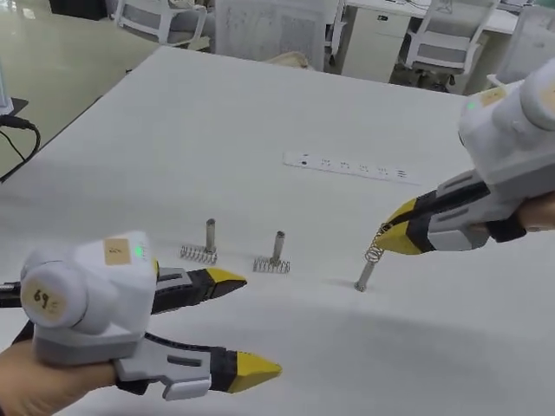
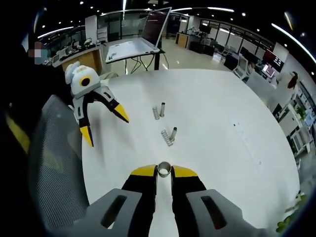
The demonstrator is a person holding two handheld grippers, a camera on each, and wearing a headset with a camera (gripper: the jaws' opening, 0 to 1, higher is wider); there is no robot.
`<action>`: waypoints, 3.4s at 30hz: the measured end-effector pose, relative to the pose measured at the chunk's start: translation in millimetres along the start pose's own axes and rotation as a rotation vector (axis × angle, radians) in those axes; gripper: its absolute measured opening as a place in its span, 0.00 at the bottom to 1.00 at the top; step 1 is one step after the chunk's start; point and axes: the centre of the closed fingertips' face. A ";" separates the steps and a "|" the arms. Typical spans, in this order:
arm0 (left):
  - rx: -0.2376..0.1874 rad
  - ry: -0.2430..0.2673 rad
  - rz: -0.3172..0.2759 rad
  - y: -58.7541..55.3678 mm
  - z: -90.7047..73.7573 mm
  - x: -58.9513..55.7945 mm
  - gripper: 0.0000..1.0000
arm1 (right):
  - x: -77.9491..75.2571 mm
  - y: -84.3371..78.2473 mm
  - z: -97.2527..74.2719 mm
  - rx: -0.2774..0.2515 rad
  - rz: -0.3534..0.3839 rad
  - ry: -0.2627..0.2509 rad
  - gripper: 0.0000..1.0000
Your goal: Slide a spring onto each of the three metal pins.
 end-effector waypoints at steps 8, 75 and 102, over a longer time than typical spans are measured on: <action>0.004 0.047 -0.002 -4.1 -9.8 9.7 0.59 | -13.2 -7.2 8.5 0.017 0.015 -0.019 0.08; 0.037 0.171 -0.035 -23.0 -43.9 25.6 0.53 | -40.0 -52.2 71.6 0.076 0.109 -0.060 0.08; 0.041 0.163 -0.030 -20.2 -40.6 25.7 0.52 | -36.0 -68.3 100.6 0.087 0.161 -0.080 0.08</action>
Point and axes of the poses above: the centre of the closed fingertips' face, and the gripper's own axes: z roughly forward along the fingers, x roughly to its left, y roughly out of its top, and after that the axes turned 12 degrees about -y, right-handed
